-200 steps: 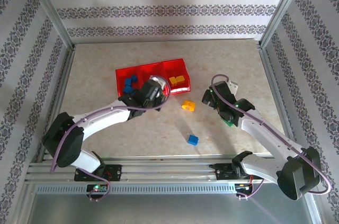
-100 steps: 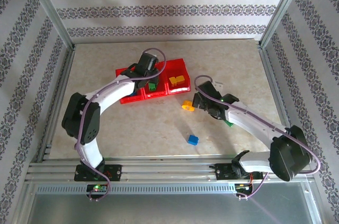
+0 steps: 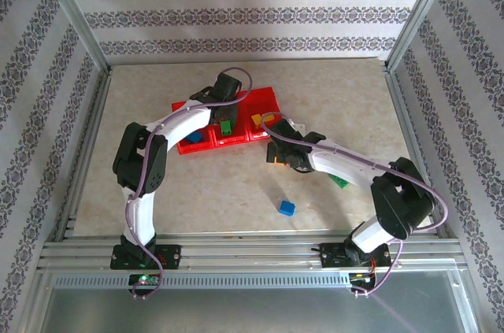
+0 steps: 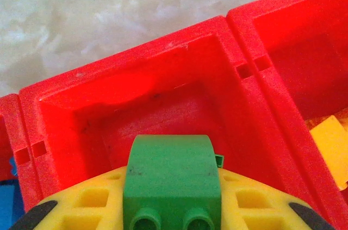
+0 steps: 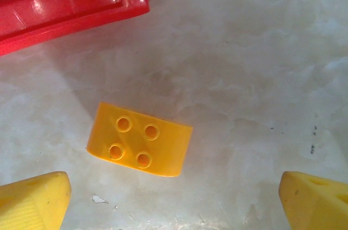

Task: Sort the legos into containers by color
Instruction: Place the lego in the container.

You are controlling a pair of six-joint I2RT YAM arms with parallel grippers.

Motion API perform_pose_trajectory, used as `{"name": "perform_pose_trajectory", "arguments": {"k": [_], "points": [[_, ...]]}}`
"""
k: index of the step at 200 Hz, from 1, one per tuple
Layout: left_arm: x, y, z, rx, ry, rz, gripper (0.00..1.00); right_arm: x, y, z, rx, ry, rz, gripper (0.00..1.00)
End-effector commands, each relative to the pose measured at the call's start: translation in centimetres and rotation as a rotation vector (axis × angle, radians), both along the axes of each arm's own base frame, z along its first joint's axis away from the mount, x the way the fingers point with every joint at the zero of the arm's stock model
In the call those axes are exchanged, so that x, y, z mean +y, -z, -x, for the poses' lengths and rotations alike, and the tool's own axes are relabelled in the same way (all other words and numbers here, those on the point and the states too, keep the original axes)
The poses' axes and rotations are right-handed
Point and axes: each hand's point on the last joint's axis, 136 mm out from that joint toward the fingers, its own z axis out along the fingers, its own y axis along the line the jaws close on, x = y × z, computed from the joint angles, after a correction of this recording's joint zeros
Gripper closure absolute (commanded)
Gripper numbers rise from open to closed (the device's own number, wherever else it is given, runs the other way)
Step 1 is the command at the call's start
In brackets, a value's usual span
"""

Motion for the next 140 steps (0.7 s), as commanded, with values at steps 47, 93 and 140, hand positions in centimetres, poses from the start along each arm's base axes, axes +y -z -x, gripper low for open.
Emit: {"name": "perform_pose_trajectory", "arguments": {"k": [47, 93, 140], "points": [[1.4, -1.1, 0.0, -0.008, -0.034, -0.005, 0.55, 1.4, 2.1, -1.0, 0.097, -0.061, -0.022, 0.02], [1.8, -2.6, 0.6, -0.033, -0.040, 0.006, 0.46, 2.2, 2.9, -1.8, 0.126, -0.112, -0.016, 0.02], [2.2, -5.2, 1.8, -0.087, -0.042, 0.044, 0.38, 2.0, 3.7, -2.8, 0.143, -0.141, -0.017, 0.02]]}}
